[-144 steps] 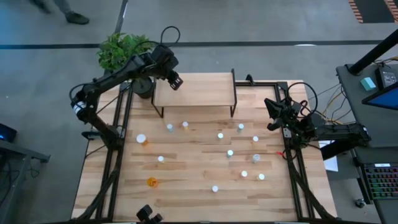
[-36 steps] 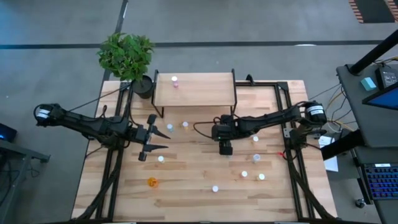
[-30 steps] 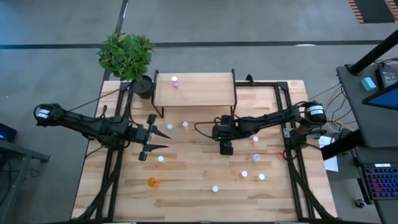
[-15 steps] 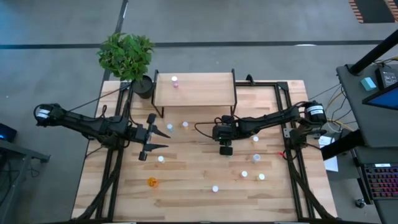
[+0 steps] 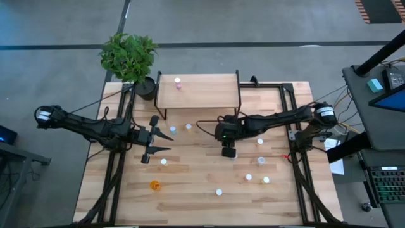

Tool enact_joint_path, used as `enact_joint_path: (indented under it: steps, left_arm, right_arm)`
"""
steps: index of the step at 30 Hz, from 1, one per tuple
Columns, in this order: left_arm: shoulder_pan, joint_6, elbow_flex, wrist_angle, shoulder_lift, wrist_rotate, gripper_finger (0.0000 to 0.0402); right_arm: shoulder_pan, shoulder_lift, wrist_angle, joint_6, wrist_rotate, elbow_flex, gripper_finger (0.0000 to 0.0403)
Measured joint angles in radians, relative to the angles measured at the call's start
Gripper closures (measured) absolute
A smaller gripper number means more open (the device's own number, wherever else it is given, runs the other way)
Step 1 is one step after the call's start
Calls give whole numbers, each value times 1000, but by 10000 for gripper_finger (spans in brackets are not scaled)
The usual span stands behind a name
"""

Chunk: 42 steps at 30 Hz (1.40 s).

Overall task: Pick and place medicine bottles onto shelf by color
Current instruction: Put the yellow pill bottle on the shelf

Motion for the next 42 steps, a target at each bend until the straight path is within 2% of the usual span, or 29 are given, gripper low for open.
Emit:
enact_joint_path:
  steps: [7, 14, 21, 25, 27, 31, 42]
  left_arm:
    - [0, 0, 0, 2, 6, 0, 257]
    - [0, -1, 0, 35, 21, 0, 257]
    - [0, -1, 1, 53, 26, -1, 257]
    - [0, -1, 1, 55, 31, -4, 257]
    - [0, -1, 1, 58, 33, -5, 257]
    - [0, -1, 1, 57, 41, -6, 257]
    - [0, -2, 1, 58, 42, -7, 257]
  right_arm:
    - [-38, -1, -193, -17, -9, 290, 290]
    - [-203, 9, -279, -62, -8, 540, 292]
    - [-453, 30, -305, -39, -6, 623, 292]
    - [-544, 92, -373, -68, -19, 666, 292]
    - [-568, 129, -409, -91, -45, 690, 292]
    - [-592, 210, -479, -118, -16, 767, 292]
    - [-646, 358, -528, -85, -8, 923, 292]
